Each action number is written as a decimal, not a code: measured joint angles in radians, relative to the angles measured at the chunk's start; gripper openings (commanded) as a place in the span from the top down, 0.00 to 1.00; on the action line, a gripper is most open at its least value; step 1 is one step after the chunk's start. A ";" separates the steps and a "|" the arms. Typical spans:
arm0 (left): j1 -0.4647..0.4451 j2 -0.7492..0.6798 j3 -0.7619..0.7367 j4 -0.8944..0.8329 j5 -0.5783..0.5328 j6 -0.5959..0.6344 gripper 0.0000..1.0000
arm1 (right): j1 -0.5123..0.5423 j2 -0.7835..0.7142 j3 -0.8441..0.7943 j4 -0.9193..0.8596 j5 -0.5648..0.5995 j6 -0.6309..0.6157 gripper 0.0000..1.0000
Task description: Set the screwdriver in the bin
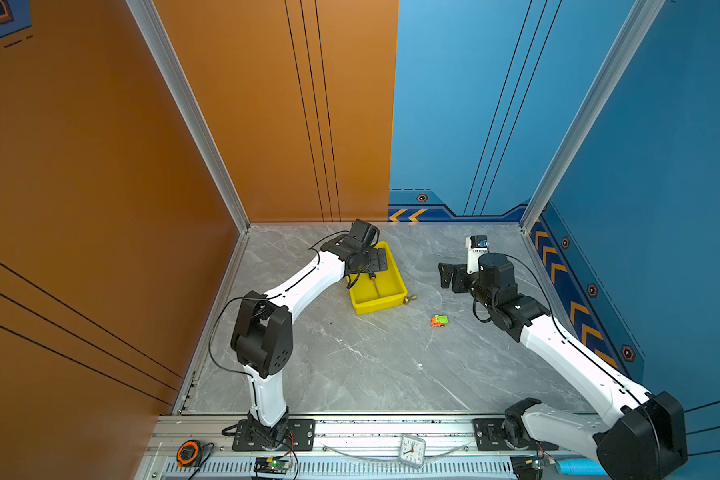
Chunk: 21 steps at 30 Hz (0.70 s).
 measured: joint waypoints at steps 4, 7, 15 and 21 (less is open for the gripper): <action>-0.009 -0.151 -0.155 0.033 -0.027 0.047 0.02 | -0.042 -0.043 -0.031 -0.007 0.000 0.024 0.00; -0.006 -0.270 -0.263 0.066 -0.060 0.087 0.02 | -0.076 -0.072 -0.067 -0.009 0.005 0.041 0.00; 0.067 -0.632 -0.639 0.177 -0.170 0.121 0.02 | -0.140 -0.198 -0.259 0.040 0.082 0.047 0.00; 0.119 -0.862 -0.863 0.224 -0.332 0.135 0.02 | -0.193 -0.284 -0.425 0.143 0.101 -0.027 0.00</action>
